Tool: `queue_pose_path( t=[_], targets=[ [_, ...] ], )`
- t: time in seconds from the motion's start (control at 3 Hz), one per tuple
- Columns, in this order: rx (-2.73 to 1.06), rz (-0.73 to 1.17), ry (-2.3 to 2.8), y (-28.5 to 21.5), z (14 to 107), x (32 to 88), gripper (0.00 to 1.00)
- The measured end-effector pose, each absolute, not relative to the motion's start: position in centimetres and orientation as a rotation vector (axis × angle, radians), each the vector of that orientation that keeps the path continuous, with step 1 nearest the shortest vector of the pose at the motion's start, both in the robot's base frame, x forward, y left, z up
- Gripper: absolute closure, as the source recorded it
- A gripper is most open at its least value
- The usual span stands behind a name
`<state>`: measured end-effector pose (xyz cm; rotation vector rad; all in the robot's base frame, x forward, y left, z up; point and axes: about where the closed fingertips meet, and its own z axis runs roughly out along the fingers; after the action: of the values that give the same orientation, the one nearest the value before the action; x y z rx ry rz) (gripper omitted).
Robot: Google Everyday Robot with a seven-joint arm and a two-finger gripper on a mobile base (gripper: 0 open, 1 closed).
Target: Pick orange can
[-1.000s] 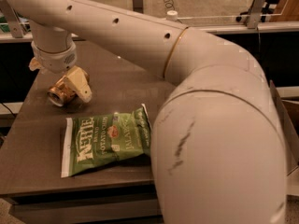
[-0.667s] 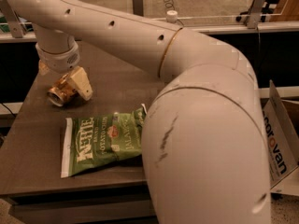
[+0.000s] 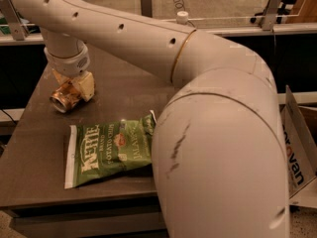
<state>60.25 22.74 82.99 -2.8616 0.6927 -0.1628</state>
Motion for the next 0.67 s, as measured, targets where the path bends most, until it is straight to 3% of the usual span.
queue_pose_path(
  t=[0.33, 0.67],
  targets=[
    [-2.83, -0.188, 0.683, 22.4, 85.1, 59.9, 0.86],
    [-2.776, -0.189, 0.768, 20.4, 87.9, 60.0, 1.0]
  ],
)
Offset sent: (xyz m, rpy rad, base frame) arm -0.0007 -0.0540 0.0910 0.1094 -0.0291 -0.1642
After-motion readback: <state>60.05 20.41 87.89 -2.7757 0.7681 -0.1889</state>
